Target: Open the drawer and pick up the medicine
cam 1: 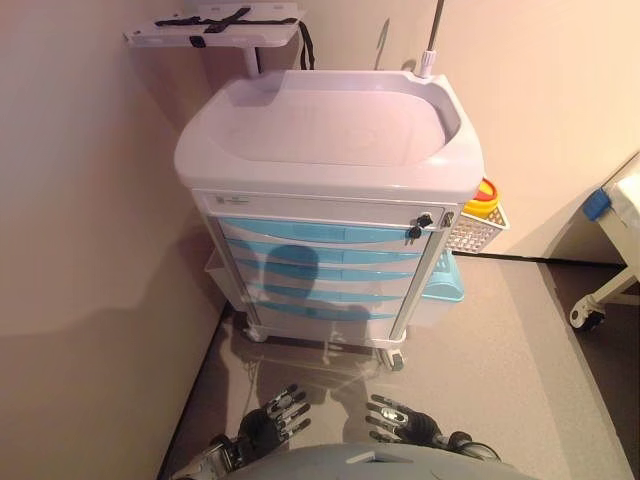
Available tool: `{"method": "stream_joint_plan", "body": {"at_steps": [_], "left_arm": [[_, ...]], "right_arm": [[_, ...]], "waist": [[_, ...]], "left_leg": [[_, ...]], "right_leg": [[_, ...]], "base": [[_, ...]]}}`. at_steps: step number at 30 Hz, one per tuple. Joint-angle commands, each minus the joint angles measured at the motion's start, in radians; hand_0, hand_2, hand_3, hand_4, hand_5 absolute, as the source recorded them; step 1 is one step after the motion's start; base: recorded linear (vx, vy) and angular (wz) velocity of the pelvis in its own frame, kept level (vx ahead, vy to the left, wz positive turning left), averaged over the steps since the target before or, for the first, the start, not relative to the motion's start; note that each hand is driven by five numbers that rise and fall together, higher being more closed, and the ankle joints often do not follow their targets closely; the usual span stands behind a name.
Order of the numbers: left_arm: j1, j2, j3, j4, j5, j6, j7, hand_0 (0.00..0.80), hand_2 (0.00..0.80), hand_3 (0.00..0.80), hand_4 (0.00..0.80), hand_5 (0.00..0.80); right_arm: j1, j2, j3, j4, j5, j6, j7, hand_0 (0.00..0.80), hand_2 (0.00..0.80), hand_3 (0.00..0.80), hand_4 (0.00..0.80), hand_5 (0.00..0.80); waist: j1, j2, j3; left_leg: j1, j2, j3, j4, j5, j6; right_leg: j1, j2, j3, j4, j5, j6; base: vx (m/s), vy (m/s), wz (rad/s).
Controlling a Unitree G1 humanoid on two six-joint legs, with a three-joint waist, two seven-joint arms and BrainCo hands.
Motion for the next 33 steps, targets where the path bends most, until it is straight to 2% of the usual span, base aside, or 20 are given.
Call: {"method": "stream_joint_plan", "body": {"at_steps": [1, 8, 14, 23, 33], "left_arm": [[-0.060, -0.033, 0.004, 0.021, -0.039, -0.043, -0.040, 0.000, 0.000, 0.000, 0.000, 0.000], [-0.056, -0.033, 0.015, 0.015, -0.044, -0.071, -0.022, 0.000, 0.000, 0.000, 0.000, 0.000], [-0.055, -0.033, 0.013, 0.024, -0.035, -0.035, -0.058, 0.000, 0.000, 0.000, 0.000, 0.000], [-0.047, -0.038, 0.033, 0.034, -0.089, 0.073, -0.075, 0.000, 0.000, 0.000, 0.000, 0.000], [-0.060, -0.047, 0.043, 0.018, -0.191, 0.079, -0.066, 0.000, 0.000, 0.000, 0.000, 0.000]], "right_arm": [[-0.062, 0.031, 0.022, 0.023, 0.012, -0.008, 0.027, 0.000, 0.000, 0.000, 0.000, 0.000], [-0.059, 0.033, 0.016, 0.023, 0.015, -0.008, 0.029, 0.000, 0.000, 0.000, 0.000, 0.000], [-0.058, 0.034, 0.017, 0.028, 0.015, -0.009, 0.032, 0.000, 0.000, 0.000, 0.000, 0.000], [-0.048, 0.029, 0.010, 0.017, 0.024, -0.006, 0.026, 0.000, 0.000, 0.000, 0.000, 0.000], [-0.008, 0.028, 0.007, -0.025, 0.057, -0.023, -0.020, 0.000, 0.000, 0.000, 0.000, 0.000]], "waist": [[0.004, -0.029, 0.035], [0.006, -0.031, 0.038], [0.004, -0.030, 0.040], [-0.004, -0.028, 0.058], [-0.027, -0.028, 0.118]], "left_leg": [[-0.050, -0.084, -0.008, 0.006, -0.010, 0.040], [-0.048, -0.083, -0.011, 0.006, -0.012, 0.040], [-0.049, -0.083, -0.010, 0.006, -0.011, 0.040], [-0.050, -0.078, -0.006, 0.006, -0.009, 0.040], [-0.089, -0.062, -0.019, 0.041, -0.008, 0.052]], "right_leg": [[0.060, 0.000, -0.035, 0.020, -0.056, 0.048], [0.061, 0.000, -0.036, 0.019, -0.056, 0.048], [0.060, 0.000, -0.035, 0.021, -0.056, 0.048], [0.050, -0.004, -0.025, 0.035, -0.059, 0.050], [-0.028, -0.012, 0.009, 0.156, -0.107, 0.040]], "base": [[0.000, 0.000, 0.00], [0.000, 0.000, 0.00], [0.000, 0.000, 0.00], [0.027, 0.003, 0.00], [0.054, 0.019, -0.01]]}}
